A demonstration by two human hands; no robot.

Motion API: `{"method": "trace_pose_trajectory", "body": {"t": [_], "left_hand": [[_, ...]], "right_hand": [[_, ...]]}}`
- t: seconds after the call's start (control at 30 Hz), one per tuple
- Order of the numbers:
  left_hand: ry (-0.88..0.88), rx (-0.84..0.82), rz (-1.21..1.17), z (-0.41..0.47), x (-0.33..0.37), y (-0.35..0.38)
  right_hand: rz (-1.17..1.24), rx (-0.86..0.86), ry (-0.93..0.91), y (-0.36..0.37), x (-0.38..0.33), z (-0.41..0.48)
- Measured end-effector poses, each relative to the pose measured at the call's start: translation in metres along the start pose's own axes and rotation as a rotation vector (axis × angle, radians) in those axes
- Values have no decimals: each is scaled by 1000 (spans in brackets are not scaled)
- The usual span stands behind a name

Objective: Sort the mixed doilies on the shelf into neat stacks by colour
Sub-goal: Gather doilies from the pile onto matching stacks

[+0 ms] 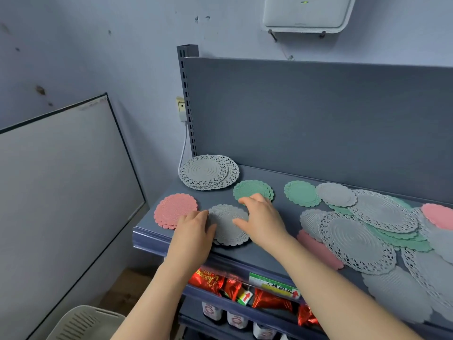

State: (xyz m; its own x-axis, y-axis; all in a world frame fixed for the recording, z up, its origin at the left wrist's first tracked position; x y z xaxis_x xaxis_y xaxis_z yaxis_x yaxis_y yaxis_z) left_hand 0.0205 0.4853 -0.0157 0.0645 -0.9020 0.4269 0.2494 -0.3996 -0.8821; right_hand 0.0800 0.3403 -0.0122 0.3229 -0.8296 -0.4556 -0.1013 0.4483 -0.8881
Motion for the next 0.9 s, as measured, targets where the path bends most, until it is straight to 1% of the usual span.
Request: {"method": "trace_pose_trajectory", "body": {"t": [0.1, 0.23, 0.47, 0.6, 0.73, 0.9], "left_hand": [[51, 69, 90, 1, 11, -5], [192, 122, 105, 6, 50, -2], [418, 119, 2, 0, 174, 27], [519, 62, -22, -8, 252, 64], [590, -58, -50, -16, 331, 112], [575, -221, 65, -10, 405, 174]], "right_hand": [[-59, 46, -38, -12, 2, -8], [-91, 142, -30, -45, 26, -31], [-154, 298, 102, -123, 117, -94], [-164, 333, 228, -166, 190, -133], [-169, 322, 348, -202, 264, -169], [-95, 297, 432, -224, 338, -194]]}}
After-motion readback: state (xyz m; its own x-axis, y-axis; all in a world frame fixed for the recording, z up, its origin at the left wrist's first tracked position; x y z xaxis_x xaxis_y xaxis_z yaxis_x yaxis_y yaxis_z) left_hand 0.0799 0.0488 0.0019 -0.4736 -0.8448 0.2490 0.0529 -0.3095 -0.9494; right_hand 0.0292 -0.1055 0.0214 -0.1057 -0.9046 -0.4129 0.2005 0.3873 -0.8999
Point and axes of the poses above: each hand's wrist, its own z-axis towards the middle knuckle, its own y-axis out of the palm, x = y × z, the point moved 8 cm from there along z, towards the middle knuckle, and after that the axes turned 1 degree about -y, right-handed, at the moved point
